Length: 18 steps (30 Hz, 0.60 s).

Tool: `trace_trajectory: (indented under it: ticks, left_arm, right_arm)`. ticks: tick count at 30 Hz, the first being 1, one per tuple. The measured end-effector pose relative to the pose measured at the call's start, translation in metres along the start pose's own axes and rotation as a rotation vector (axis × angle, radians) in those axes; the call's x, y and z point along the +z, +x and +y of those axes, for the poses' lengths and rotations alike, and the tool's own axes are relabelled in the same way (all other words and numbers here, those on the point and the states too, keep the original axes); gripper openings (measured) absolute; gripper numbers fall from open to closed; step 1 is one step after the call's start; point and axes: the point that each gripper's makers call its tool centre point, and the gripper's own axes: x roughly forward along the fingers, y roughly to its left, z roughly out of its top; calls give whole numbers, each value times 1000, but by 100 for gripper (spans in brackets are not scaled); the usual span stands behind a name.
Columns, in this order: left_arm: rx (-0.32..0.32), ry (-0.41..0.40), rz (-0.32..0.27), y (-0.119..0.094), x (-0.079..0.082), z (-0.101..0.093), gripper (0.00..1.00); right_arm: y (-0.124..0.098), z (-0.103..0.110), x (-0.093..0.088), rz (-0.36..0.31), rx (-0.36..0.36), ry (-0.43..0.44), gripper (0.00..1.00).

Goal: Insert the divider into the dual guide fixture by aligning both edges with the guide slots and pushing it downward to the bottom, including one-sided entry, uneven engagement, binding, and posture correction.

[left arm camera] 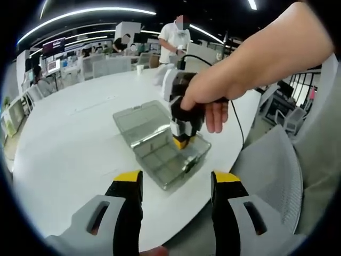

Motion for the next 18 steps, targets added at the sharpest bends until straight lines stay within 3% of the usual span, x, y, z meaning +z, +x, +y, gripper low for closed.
trace_trajectory:
  ticks: [6, 18]
  left_arm:
    - [-4, 10, -2, 2, 4, -2, 50]
    - [-8, 19, -8, 2, 8, -4, 50]
  right_arm:
    - [1, -1, 10, 13, -5, -5, 0]
    - [-10, -1, 9, 28, 3, 0, 0]
